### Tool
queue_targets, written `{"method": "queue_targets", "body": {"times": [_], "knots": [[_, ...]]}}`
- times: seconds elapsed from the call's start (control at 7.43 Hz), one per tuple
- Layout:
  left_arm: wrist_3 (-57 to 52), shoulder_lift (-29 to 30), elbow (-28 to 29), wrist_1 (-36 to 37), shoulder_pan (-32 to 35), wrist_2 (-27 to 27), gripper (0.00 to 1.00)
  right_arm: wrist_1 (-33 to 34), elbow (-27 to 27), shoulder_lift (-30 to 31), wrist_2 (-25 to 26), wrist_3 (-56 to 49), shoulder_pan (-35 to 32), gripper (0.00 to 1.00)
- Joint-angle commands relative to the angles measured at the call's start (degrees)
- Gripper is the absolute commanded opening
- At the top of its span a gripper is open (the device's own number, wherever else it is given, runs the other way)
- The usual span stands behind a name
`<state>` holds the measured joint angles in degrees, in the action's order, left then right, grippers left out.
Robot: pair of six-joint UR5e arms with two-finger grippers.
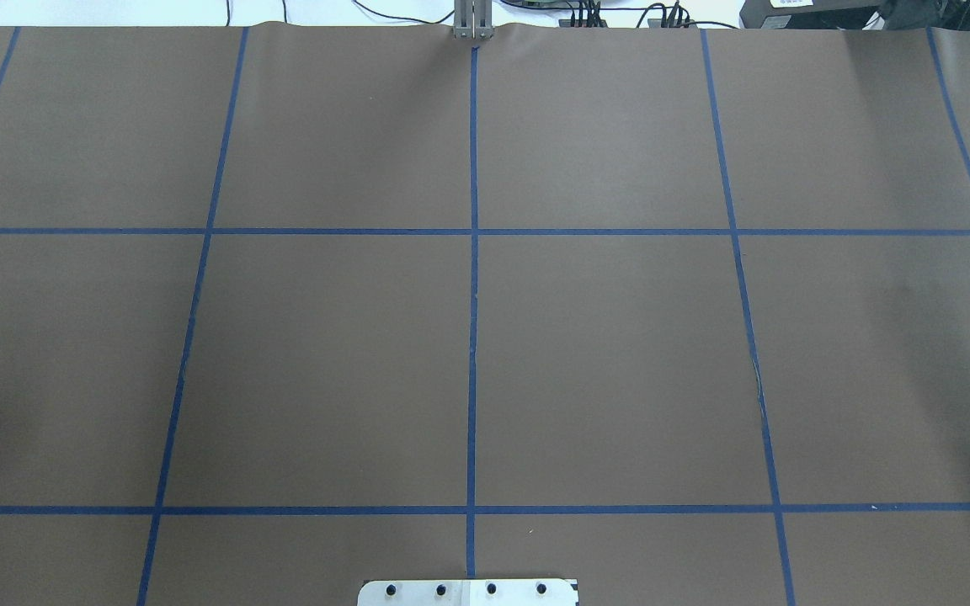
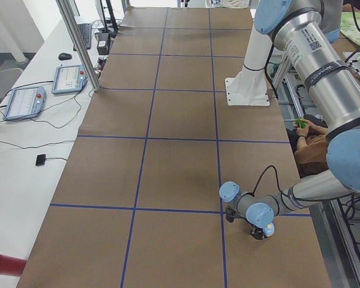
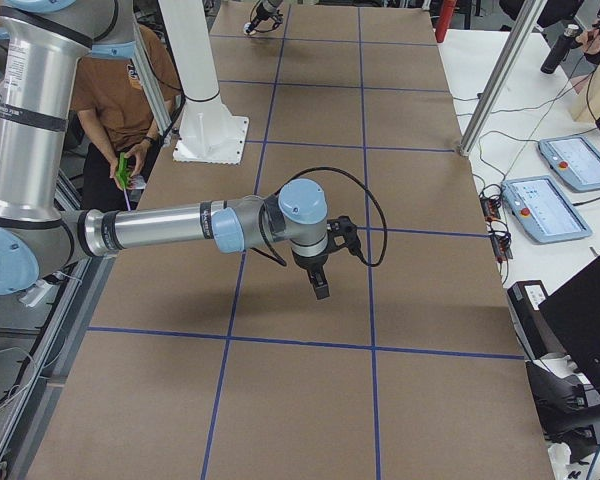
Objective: Place and press bell with both arms
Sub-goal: 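Carry the held bell with the left gripper toward the table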
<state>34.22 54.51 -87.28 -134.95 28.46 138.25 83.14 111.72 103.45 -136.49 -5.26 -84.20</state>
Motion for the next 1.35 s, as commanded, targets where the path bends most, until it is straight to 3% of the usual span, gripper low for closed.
{"method": "queue_targets", "body": {"times": [0.0, 0.4, 0.94, 1.21], "knots": [[3.6, -2.1, 0.0, -5.9, -0.7, 1.6, 0.22, 0.0, 0.2, 0.0, 0.0, 0.1, 0.0, 1.0], [12.7, -2.4, -1.1, -15.7, -1.5, 2.5, 0.17, 0.1, 0.0, -0.2, -0.1, 0.2, 0.1, 1.0], [25.1, -2.4, -16.1, -15.5, -1.7, 2.6, 0.16, 0.6, -0.3, 0.0, -0.4, 0.2, 0.1, 1.0], [27.3, -1.8, -18.5, -15.3, -2.1, 3.0, 0.16, 0.7, -0.4, 0.0, -0.6, 0.2, 0.1, 1.0]]}}
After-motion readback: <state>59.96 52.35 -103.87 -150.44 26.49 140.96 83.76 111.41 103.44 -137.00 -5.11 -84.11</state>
